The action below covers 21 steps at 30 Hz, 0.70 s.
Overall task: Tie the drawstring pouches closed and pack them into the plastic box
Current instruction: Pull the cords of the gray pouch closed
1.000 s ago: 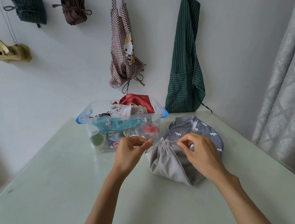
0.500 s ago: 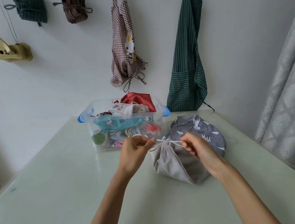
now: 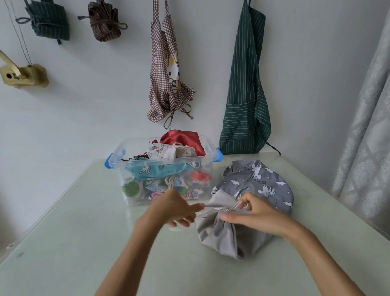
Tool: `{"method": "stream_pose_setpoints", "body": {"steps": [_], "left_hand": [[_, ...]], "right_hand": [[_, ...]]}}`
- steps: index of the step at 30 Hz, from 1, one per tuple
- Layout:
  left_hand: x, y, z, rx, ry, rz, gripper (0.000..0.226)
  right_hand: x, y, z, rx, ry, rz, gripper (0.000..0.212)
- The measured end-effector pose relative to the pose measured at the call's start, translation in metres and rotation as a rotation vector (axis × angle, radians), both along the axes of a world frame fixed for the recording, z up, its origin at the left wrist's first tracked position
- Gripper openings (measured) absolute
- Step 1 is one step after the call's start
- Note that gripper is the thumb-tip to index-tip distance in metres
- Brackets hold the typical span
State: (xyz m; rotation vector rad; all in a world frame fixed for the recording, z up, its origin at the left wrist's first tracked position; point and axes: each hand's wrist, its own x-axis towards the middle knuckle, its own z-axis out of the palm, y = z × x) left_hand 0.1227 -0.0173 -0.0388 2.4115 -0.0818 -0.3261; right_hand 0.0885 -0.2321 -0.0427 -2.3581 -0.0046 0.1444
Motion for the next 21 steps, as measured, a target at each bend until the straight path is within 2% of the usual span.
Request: {"method": "stream_pose_setpoints", "body": {"steps": [2,4,6,8,10,12,14,17,20,21], "left_hand": [[0.002,0.009,0.011,0.098,-0.05,-0.025,0.038],[0.001,0.008,0.013,0.253,-0.094,-0.113,0.062],[-0.002,-0.004,0.006,0.338,-0.08,-0.21,0.083],[0.002,-0.019,-0.008,0.232,-0.03,-0.214,0.094],[0.006,-0.033,-0.02,0.108,0.009,-0.151,0.1],[0.007,-0.044,-0.029,0.111,-0.043,-0.068,0.092],[0.005,-0.05,-0.033,0.197,-0.131,-0.004,0.07],[-0.003,-0.049,-0.021,0.237,-0.222,-0.005,0.049],[-0.014,-0.038,0.01,0.198,-0.325,-0.068,0.041],[-0.017,-0.034,0.022,0.17,-0.355,-0.087,0.038]], "right_hand": [[-0.003,0.004,-0.004,-0.084,-0.084,-0.06,0.063],[-0.004,0.006,-0.009,-0.192,-0.154,-0.105,0.078],[-0.006,0.008,-0.014,-0.333,-0.112,-0.109,0.097],[-0.006,0.01,-0.021,-0.441,-0.043,-0.12,0.103],[-0.006,0.011,-0.024,-0.494,-0.019,-0.137,0.095],[-0.006,0.011,-0.026,-0.569,-0.067,-0.117,0.077],[-0.005,0.012,-0.026,-0.621,-0.159,-0.084,0.054],[-0.011,0.006,-0.015,-0.546,-0.303,-0.051,0.025],[-0.017,-0.006,0.003,-0.297,-0.348,0.052,0.036],[-0.02,-0.008,0.013,-0.223,-0.355,0.09,0.031]]}}
